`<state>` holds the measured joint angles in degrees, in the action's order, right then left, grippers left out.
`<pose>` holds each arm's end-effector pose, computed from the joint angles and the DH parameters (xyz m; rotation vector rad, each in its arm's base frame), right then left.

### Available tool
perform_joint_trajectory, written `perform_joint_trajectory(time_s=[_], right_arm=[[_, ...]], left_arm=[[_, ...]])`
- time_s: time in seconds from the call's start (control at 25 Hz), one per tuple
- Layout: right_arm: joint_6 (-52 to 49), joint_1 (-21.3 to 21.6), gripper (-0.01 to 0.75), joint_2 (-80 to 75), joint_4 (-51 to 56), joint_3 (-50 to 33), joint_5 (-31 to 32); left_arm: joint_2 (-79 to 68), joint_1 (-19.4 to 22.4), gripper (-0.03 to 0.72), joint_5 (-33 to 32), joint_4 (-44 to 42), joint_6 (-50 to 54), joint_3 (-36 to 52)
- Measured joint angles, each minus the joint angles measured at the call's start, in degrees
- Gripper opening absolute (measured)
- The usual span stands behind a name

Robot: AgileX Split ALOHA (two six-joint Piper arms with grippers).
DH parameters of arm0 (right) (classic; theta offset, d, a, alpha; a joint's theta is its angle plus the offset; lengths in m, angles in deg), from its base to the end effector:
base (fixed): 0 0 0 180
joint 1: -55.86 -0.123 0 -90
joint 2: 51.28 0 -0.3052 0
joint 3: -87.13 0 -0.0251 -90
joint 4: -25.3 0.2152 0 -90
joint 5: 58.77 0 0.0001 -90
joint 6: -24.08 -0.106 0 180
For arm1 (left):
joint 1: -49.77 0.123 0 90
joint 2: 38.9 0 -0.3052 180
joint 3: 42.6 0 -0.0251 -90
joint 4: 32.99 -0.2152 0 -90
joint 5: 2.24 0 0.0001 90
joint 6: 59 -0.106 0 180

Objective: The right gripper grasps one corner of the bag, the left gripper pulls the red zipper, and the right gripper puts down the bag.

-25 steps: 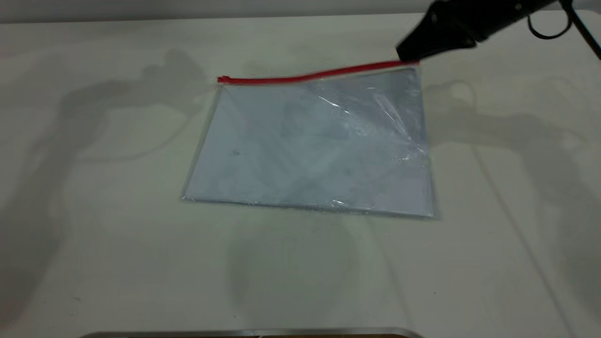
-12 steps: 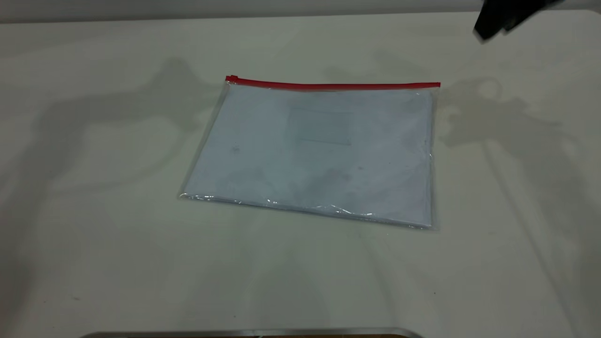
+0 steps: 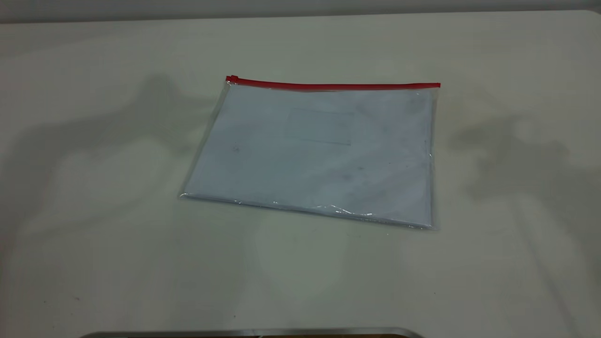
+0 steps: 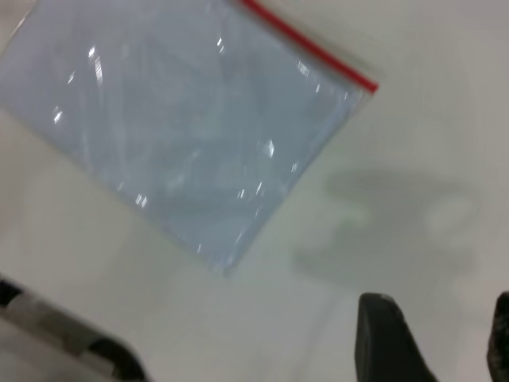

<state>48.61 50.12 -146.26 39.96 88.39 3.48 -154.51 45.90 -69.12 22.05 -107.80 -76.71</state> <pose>0.2823 0.0523 0.3443 -0.6069 2.6098 0.2414 0.3841 -0.1061 0.4057 0.8249 2.0021 -0.8385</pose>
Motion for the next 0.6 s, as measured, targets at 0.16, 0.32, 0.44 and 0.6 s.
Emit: perform_joint_trajectory(time_s=[0.16,0.32,0.44,0.6], right_arm=[[-3.8,0.0,0.336,7.3,-4.1,-0.7,7.0],[-5.4,0.0,0.334,15.4,-7.0,-6.1,8.2],[-5.4,0.0,0.334,22.8,-7.4,-13.1,8.4],[-5.8,0.0,0.334,33.9,-7.4,-23.9,8.5]], left_arm=[[1.3,-1.5,0.319,0.0,-0.6,2.9,0.0],[4.4,-2.6,0.319,0.0,-6.0,7.8,0.0],[8.1,-3.8,0.318,0.0,-13.4,14.3,0.0],[13.9,-6.9,0.318,0.0,-26.1,25.8,0.1]])
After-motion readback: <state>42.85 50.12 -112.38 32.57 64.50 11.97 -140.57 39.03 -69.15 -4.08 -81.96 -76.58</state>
